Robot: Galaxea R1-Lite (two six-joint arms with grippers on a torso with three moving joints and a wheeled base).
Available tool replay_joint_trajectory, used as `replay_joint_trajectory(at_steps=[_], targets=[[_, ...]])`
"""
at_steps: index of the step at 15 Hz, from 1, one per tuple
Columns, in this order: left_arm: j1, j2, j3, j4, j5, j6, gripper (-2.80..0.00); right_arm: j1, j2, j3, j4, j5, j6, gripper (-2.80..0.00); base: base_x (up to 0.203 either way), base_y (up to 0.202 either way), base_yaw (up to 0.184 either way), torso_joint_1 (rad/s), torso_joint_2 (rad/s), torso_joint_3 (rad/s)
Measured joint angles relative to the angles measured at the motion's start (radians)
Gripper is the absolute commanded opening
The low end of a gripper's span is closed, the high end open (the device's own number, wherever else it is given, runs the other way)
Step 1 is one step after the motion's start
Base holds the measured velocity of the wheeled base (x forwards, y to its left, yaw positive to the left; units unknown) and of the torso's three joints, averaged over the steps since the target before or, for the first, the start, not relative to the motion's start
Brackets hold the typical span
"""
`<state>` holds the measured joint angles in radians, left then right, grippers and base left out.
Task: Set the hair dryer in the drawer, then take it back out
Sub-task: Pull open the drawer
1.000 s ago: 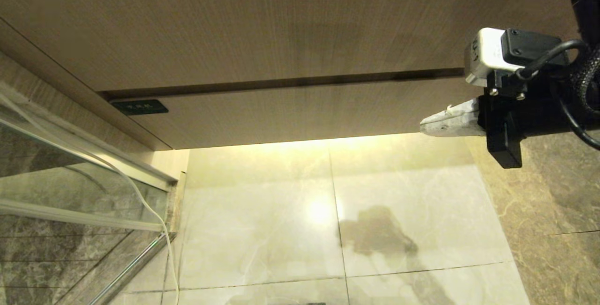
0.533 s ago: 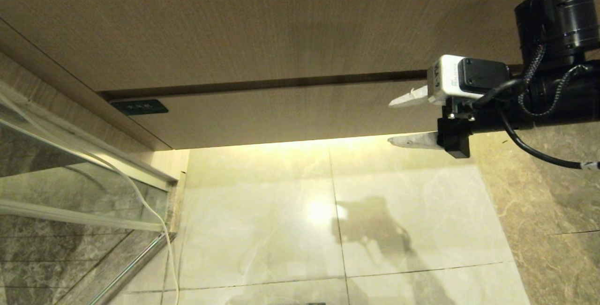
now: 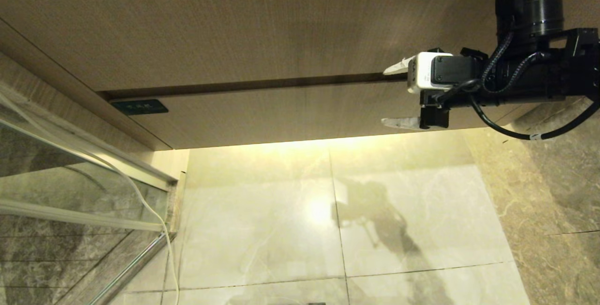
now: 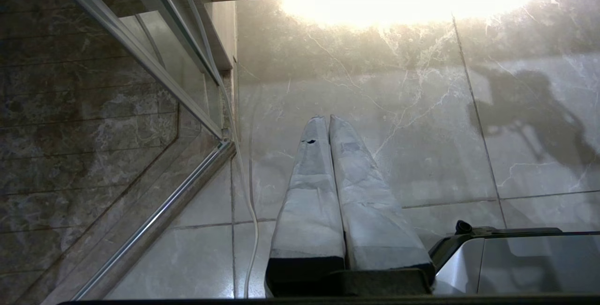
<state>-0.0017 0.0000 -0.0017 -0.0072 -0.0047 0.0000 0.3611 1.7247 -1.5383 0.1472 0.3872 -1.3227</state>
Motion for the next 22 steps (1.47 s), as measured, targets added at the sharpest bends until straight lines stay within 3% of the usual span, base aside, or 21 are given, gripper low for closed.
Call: replay_joint_trajectory(at_steps=[3, 6, 9, 11, 14, 17, 22], targets=[[0.0, 0.0, 0.0, 0.0, 0.0, 0.0, -2.8, -0.002, -0.001, -0.025, 0.147, -0.042, -0.081, 0.0, 0.0, 0.0, 0.0, 0.0, 0.0, 0.0], [0.0, 0.0, 0.0, 0.0, 0.0, 0.0, -2.8, 0.015, -0.004, -0.065, 0.3, -0.13, -0.083, 0.0, 0.0, 0.0, 0.0, 0.0, 0.0, 0.0], [0.0, 0.0, 0.0, 0.0, 0.0, 0.0, -2.8, 0.07, -0.001, -0.085, 0.358, -0.271, -0.065, 0.0, 0.0, 0.0, 0.0, 0.0, 0.0, 0.0], [0.0, 0.0, 0.0, 0.0, 0.0, 0.0, -2.8, 0.125, 0.004, -0.083, 0.332, -0.358, -0.024, 0.0, 0.0, 0.0, 0.0, 0.0, 0.0, 0.0], [0.0, 0.0, 0.0, 0.0, 0.0, 0.0, -2.8, 0.179, 0.015, -0.036, 0.174, -0.468, 0.033, 0.0, 0.0, 0.0, 0.0, 0.0, 0.0, 0.0], [0.0, 0.0, 0.0, 0.0, 0.0, 0.0, -2.8, 0.193, 0.035, -0.006, 0.049, -0.486, 0.039, 0.0, 0.0, 0.0, 0.0, 0.0, 0.0, 0.0], [0.001, 0.0, 0.0, 0.0, 0.0, 0.0, -2.8, 0.173, 0.077, 0.014, -0.025, -0.49, 0.05, 0.0, 0.0, 0.0, 0.0, 0.0, 0.0, 0.0]])
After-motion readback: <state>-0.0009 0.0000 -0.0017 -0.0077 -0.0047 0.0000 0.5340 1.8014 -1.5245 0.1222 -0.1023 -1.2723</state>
